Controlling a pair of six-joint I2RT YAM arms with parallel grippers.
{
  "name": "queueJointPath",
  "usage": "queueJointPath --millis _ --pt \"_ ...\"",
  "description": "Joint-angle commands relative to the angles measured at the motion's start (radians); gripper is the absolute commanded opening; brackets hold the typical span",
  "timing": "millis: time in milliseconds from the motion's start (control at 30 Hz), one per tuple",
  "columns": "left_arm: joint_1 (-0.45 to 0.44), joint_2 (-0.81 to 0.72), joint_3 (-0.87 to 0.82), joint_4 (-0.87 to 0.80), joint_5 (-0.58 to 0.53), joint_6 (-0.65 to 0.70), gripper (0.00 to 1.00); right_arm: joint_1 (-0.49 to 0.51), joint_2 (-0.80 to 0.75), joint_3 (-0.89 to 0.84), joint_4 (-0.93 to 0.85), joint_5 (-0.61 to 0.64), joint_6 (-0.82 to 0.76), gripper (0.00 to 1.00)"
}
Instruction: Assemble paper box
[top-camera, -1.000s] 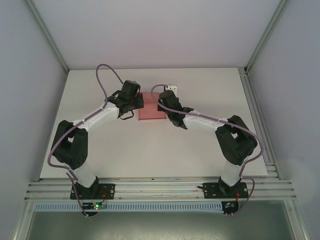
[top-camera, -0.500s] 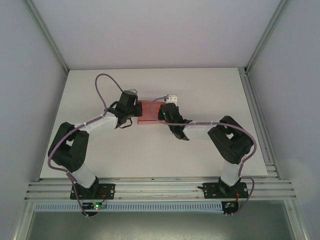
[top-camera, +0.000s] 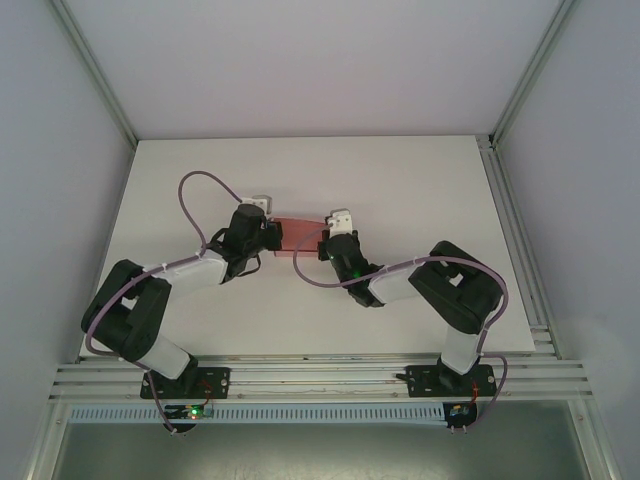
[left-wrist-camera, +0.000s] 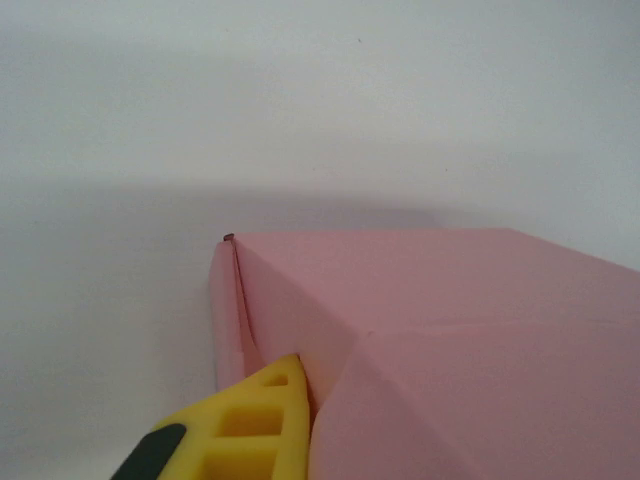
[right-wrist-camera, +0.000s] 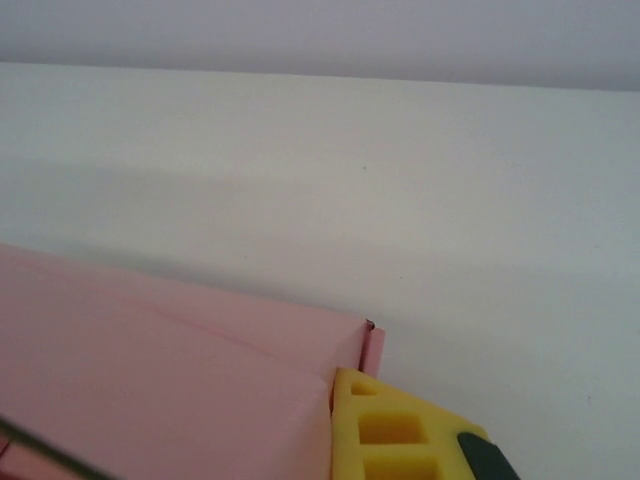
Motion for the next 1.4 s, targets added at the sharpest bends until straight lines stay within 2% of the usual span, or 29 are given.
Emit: queueJointPath --millis 0,33,67,100,167,200,233,267,333,467,500,733,833,1000,1067,1233,1267,1367 --pt "-0.031 -0.052 -0.002 -0.153 0.086 -0.024 0.3 0.026 0.02 -0.013 -0.013 -0.044 -0.027 0.02" --pt "-0.031 -0.075 0.005 -0.195 0.07 -0.023 0.33 0.026 0.011 -0.01 -0.031 -0.034 -0.029 0.02" --pt "-0.032 -0.099 0.007 -0.232 0.053 -0.023 0.41 0.026 0.005 -0.007 -0.05 -0.032 -0.039 0.01" --pt "-0.032 -0.128 0.011 -0.274 0.043 -0.015 0.55 0.027 -0.001 -0.006 -0.068 -0.024 -0.043 0.01" --pt "-0.038 -0.177 0.03 -0.368 0.022 -0.005 0.68 0.026 -0.008 -0.003 -0.093 -0.021 -0.054 0.0" --pt "-0.041 -0.206 0.032 -0.399 0.02 -0.009 0.8 0.026 -0.007 -0.005 -0.098 -0.019 -0.06 0.0" --pt "-0.045 -0.235 0.031 -0.417 0.027 -0.013 0.98 0.026 -0.008 -0.007 -0.1 -0.016 -0.056 0.0" --pt "-0.044 -0.269 0.029 -0.443 0.024 -0.028 1.0 0.027 -0.006 -0.007 -0.103 -0.017 -0.056 0.0" --pt "-0.044 -0.327 0.038 -0.497 0.004 -0.058 1.0 0.027 -0.004 -0.004 -0.109 -0.023 -0.051 0.0" --pt "-0.034 -0.41 0.096 -0.625 -0.153 -0.187 1.0 0.029 0.007 0.002 -0.108 -0.041 -0.057 0.01" --pt "-0.022 -0.411 0.114 -0.637 -0.16 -0.211 1.0 0.029 0.012 0.003 -0.109 -0.045 -0.063 0.01" --pt "0.068 -0.259 0.196 -0.555 -0.051 -0.37 1.0 0.038 0.038 -0.009 -0.053 -0.042 -0.079 0.03" --pt "0.099 -0.176 0.217 -0.504 0.0 -0.384 1.0 0.037 0.043 -0.009 -0.058 -0.048 -0.092 0.05" --pt "0.101 -0.047 0.213 -0.444 0.054 -0.387 1.0 0.045 0.05 -0.017 -0.058 -0.068 -0.088 0.06" --pt "0.102 -0.001 0.213 -0.449 0.046 -0.367 1.0 0.049 0.05 -0.017 -0.063 -0.072 -0.093 0.1" --pt "0.106 0.051 0.172 -0.396 0.124 -0.347 0.95 0.068 0.025 -0.017 -0.096 -0.146 -0.113 0.23" --pt "0.107 0.053 0.158 -0.379 0.137 -0.349 0.94 0.073 0.016 -0.018 -0.112 -0.164 -0.123 0.28" --pt "0.107 0.053 0.128 -0.362 0.141 -0.346 0.93 0.078 -0.023 -0.009 -0.213 -0.236 -0.139 0.51"
